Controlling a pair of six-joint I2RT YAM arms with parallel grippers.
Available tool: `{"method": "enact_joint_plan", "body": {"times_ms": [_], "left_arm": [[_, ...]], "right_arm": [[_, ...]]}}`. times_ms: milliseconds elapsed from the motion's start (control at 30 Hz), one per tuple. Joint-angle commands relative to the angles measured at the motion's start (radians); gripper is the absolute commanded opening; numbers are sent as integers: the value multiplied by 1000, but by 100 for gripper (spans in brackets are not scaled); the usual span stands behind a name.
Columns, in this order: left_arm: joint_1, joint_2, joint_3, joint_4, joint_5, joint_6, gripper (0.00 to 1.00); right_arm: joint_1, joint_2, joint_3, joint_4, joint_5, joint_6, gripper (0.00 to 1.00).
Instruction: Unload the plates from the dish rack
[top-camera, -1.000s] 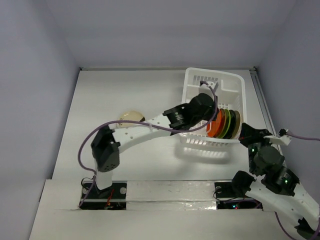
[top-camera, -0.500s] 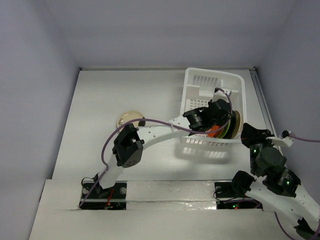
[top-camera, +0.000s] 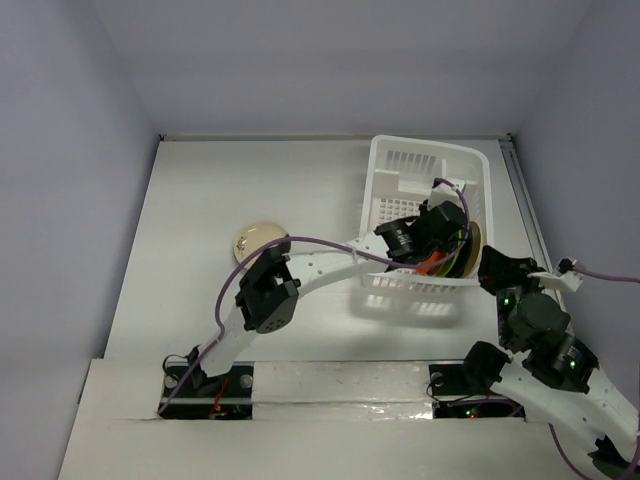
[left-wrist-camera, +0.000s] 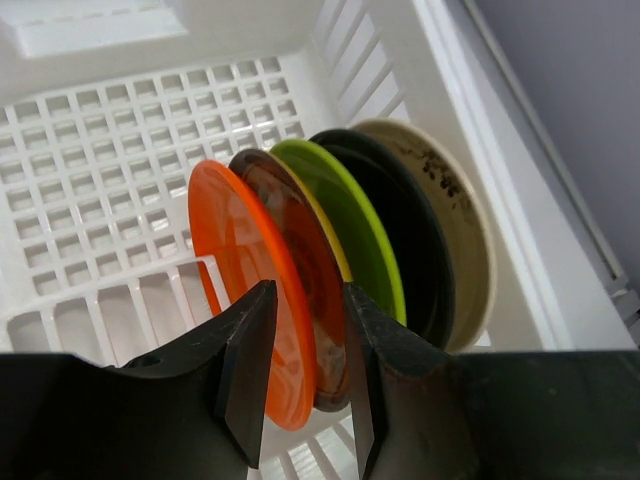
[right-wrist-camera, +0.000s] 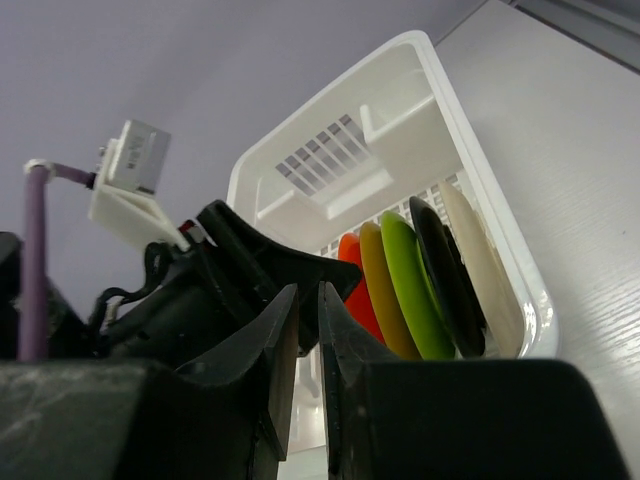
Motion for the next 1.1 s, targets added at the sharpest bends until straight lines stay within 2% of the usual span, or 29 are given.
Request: {"method": "enact_joint_plan", "body": {"times_ms": [0,167,267,300,400,933,1067], "left_arm": [[-8,16,37,-6,-8,19,29],[-8,34,45,2,-1,14,26],[-8,37,42,11,3,14,20],[-8,37,40,12,3,14,12],[-8,19,13,34,-1,0,0],[-8,-197,-183,207,-72,-61,0],[-8,-258,-271,326,-100,-58,0]], "right_arm": [[3,0,-5,53,-6,-17,19],[3,12,-3,54,-9,-22,19],[3,11,-3,57,-12,-22,19],[3,12,-3,57,-14,-22,19],[3,12,-5,59,-16,-25,19],[3,46,-2,62,-23,-31,18],[3,47,-2,62,-23,-31,18]]}}
